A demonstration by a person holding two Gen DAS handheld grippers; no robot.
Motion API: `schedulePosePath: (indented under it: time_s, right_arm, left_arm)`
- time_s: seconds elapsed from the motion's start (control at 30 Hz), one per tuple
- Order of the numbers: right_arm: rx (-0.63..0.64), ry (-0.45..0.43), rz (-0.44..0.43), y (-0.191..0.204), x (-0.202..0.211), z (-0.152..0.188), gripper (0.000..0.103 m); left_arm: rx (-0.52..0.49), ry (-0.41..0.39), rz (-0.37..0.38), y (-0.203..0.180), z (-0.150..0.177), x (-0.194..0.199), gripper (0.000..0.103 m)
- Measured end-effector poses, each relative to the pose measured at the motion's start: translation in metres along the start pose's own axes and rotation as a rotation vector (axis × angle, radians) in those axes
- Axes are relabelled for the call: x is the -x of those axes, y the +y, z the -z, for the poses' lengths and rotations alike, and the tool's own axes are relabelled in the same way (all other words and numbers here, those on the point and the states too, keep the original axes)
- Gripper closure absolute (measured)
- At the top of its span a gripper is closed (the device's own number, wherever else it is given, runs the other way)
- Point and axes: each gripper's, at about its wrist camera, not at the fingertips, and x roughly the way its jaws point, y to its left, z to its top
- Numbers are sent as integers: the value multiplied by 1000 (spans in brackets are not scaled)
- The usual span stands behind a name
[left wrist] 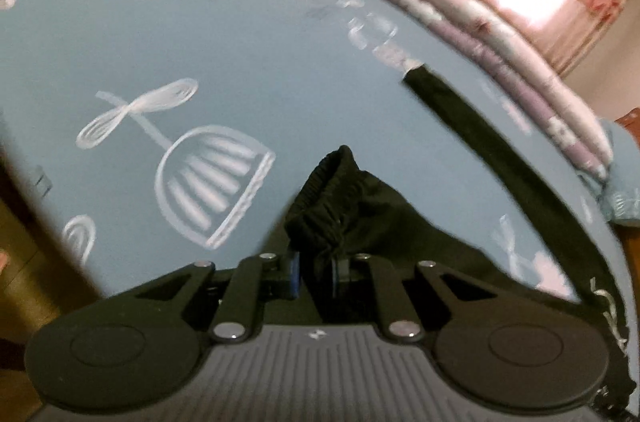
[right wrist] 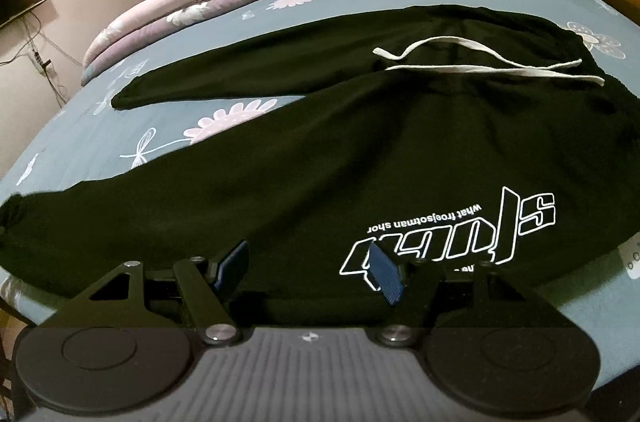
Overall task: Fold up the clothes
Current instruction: 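Open the left gripper to release the cuff beside the pants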
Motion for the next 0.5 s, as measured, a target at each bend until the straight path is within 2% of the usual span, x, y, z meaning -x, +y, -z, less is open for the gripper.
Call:
schedulePosePath:
  time_s: [0.03,0.1,0.17,0.3,0.37,0.47,0.5]
  right_arm:
    - [-2,3,4,-1,-1,0,31]
    - [-4,4,13,-4,-1,0,31]
    - [-5,0,21,-6,1,0,31]
    - [-12,-15,20,-12,6,-1,31]
    - [-19,-21,22,-15,7,-1,31]
    - [-36,-23,21,-19,6,0,31]
    - [-39,-21,17,-19,5,0,31]
  left_arm:
    - [-14,22,-14,3,3,-4,91]
    - [-13,61,-41,7,9,-12,82]
    - [-4,80,-59,10,11,-13,78]
    - [-1,63,-104,14,3,1,52]
    - [-7,37,-119,15,-3,15,51]
    - [-71,-34,-181,4,-16,36,52]
    - [-91,-47,-165,-2,-23,37,52]
